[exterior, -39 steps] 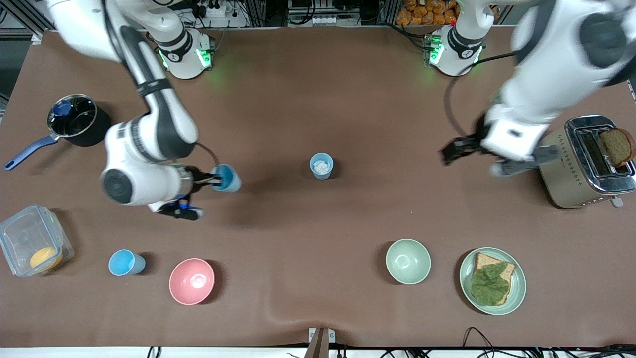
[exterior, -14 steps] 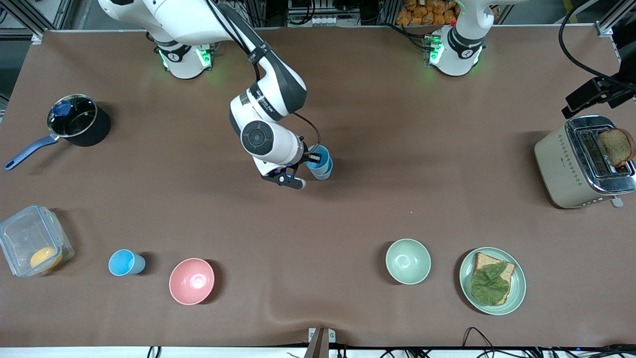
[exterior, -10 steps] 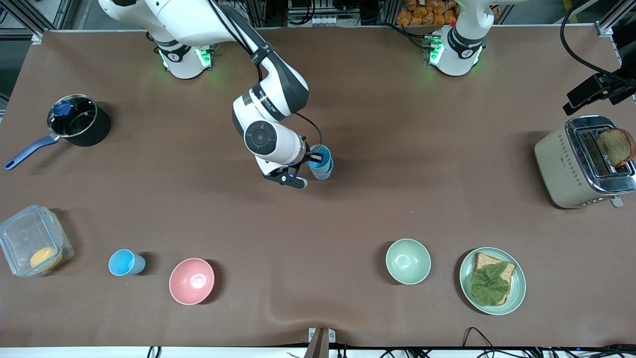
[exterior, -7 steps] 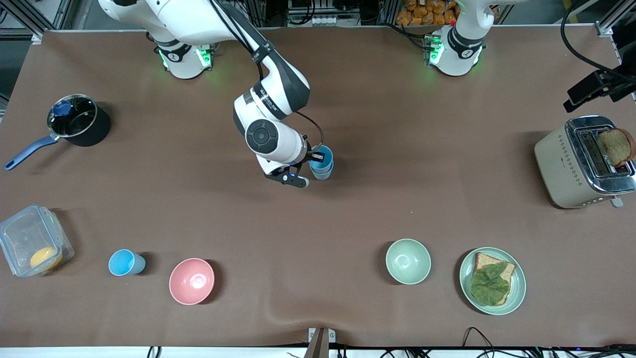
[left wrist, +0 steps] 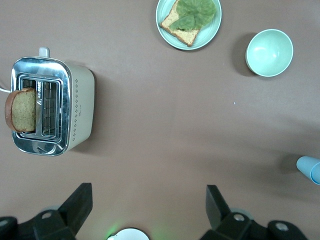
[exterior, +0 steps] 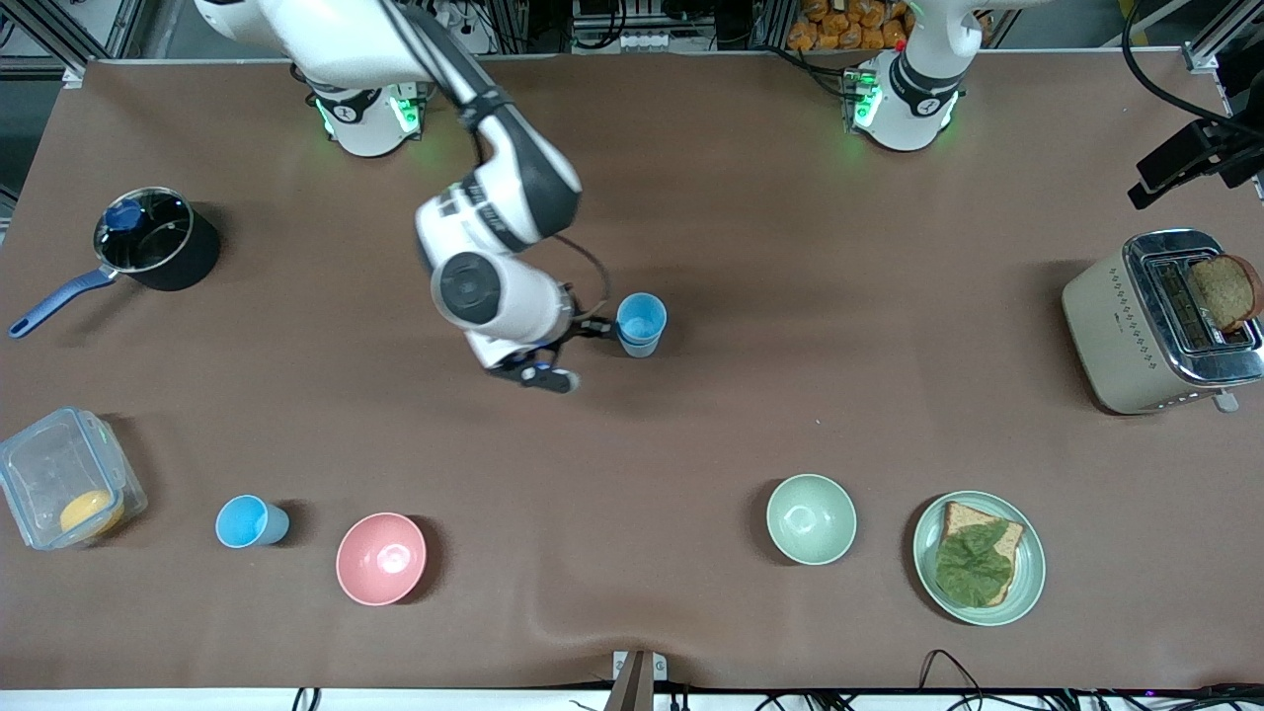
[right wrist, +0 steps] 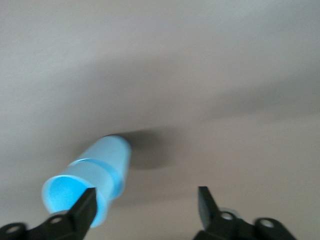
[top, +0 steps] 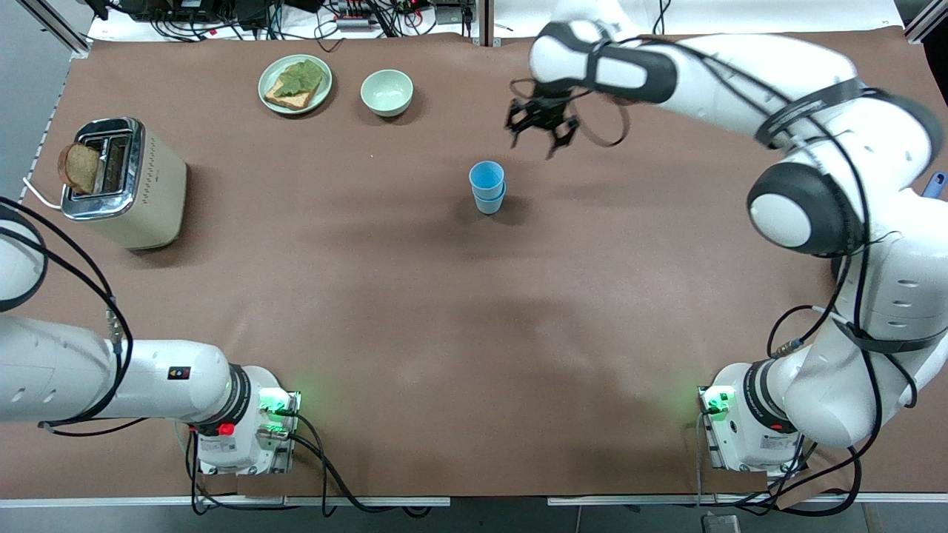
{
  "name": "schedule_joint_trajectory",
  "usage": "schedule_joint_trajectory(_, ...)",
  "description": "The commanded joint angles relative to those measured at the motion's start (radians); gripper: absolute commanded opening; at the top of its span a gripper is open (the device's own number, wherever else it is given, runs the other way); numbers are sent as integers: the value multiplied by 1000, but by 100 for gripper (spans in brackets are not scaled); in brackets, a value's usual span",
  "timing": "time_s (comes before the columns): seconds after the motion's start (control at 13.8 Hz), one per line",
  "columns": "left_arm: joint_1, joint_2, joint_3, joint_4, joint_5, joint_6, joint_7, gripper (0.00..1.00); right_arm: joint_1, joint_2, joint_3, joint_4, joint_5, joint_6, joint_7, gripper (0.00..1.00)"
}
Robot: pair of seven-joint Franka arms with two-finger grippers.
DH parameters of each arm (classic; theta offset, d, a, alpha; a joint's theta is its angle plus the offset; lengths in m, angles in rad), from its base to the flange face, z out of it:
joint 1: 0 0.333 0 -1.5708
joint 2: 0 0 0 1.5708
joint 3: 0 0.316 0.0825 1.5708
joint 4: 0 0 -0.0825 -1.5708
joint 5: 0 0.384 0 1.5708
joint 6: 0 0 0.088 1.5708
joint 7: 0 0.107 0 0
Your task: Stack blue cups with both arms
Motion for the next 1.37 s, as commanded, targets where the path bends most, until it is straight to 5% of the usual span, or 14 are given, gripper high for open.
schedule_joint_trajectory(0.0,-34,2,26,-3,-7,-4,27,100,-118,-86,10,-28,-126,-88,-158,100)
schedule_joint_trajectory(0.36,-70,16,70,0,-6,-4,29,100,-391,-220,10,-30,-189,-208,-543,100)
schedule_joint_trajectory(0.72,-71,11,72,5,-6,-4,32,100,-569,-405,13,-82,-226,-294,-665,100)
schedule_joint_trajectory(1.3,-73,53,81,41,-6,-2,44,100,-575,-545,-64,-76,-292,-321,-666,100)
